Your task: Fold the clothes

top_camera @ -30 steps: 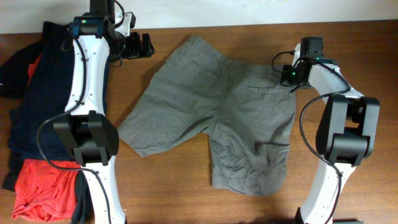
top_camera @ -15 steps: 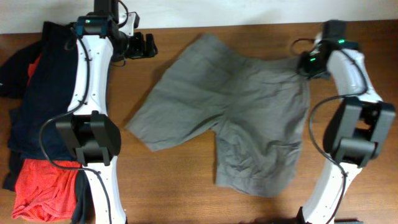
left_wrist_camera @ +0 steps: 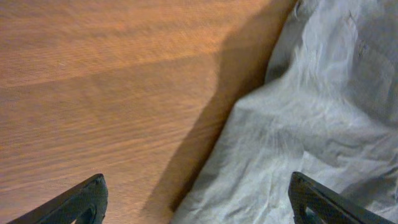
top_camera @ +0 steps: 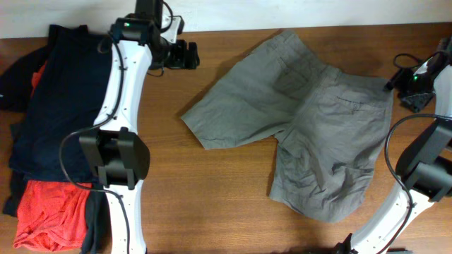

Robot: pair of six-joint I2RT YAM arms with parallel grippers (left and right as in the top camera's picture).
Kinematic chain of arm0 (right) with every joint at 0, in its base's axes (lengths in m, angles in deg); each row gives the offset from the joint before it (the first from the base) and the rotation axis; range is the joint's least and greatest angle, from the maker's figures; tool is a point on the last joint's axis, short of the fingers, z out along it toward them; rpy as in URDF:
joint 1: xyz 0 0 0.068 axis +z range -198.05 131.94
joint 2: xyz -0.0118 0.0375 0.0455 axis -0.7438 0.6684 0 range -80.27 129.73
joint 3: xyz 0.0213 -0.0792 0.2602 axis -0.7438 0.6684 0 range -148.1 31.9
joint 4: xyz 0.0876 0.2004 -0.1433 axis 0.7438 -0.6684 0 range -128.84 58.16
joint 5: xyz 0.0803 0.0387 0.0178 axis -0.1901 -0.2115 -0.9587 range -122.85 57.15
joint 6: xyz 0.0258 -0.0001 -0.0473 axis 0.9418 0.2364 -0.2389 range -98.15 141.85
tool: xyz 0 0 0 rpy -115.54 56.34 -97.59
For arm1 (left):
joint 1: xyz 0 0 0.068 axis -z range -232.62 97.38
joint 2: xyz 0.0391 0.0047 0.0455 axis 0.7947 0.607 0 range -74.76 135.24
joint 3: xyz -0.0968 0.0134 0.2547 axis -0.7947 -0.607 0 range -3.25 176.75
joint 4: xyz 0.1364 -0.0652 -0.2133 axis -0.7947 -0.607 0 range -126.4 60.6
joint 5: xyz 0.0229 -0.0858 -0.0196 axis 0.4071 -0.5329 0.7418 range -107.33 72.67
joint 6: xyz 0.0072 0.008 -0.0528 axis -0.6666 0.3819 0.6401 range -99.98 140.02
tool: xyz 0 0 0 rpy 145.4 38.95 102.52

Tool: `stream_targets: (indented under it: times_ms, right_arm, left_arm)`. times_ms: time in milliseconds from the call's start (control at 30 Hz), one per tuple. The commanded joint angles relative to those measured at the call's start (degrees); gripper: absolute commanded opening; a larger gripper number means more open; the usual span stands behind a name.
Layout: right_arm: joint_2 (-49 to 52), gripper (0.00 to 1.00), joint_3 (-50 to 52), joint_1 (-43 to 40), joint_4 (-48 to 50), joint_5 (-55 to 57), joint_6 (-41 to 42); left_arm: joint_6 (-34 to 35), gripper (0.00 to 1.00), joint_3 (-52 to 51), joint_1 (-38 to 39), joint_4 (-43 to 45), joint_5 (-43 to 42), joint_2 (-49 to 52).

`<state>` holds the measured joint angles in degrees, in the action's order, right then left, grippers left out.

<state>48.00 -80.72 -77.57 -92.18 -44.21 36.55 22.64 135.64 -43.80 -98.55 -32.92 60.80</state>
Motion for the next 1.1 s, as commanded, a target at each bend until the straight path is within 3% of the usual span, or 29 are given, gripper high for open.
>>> stream_targets:
  times_ms: [0, 33, 167, 533, 600, 667, 1067]
  right_arm:
    - [-2.75, 0.68, -0.98, 1.77, -3.04, -4.28, -2.29]
    - [-3.28, 0.68, -0.98, 2.16, -4.0, -4.66, -2.93]
    - [-5.51, 0.68, -0.98, 4.5, -7.93, -4.74, -5.09]
    - [-5.9, 0.68, -0.98, 7.91, -10.43, -4.72, -5.9]
    - [-5.9, 0.68, -0.98, 8.13, -10.43, -4.72, -5.9]
    - [-5.9, 0.68, -0.98, 8.17, -10.45, -4.74, -5.9]
    - [-5.9, 0.68, -0.98, 8.17, -10.43, -4.74, -5.9]
  left_arm:
    - [-3.06, 0.89, -4.13, 2.08, -0.2, 0.59, -0.42]
    - [-3.63, 0.82, -5.38, 2.45, -0.44, 0.55, -0.42]
    - [-4.44, 0.75, -11.17, 3.19, -1.09, 0.37, -0.42]
    - [-7.45, 0.75, -20.7, 3.19, -0.17, 0.39, -0.42]
    - [-7.45, 0.7, -21.77, 3.19, 0.13, 0.39, -0.42]
    - [-7.45, 0.55, -21.97, 3.19, 0.11, 0.39, -0.42]
    - [-7.41, 0.06, -26.21, 3.67, 3.23, 0.39, -0.37]
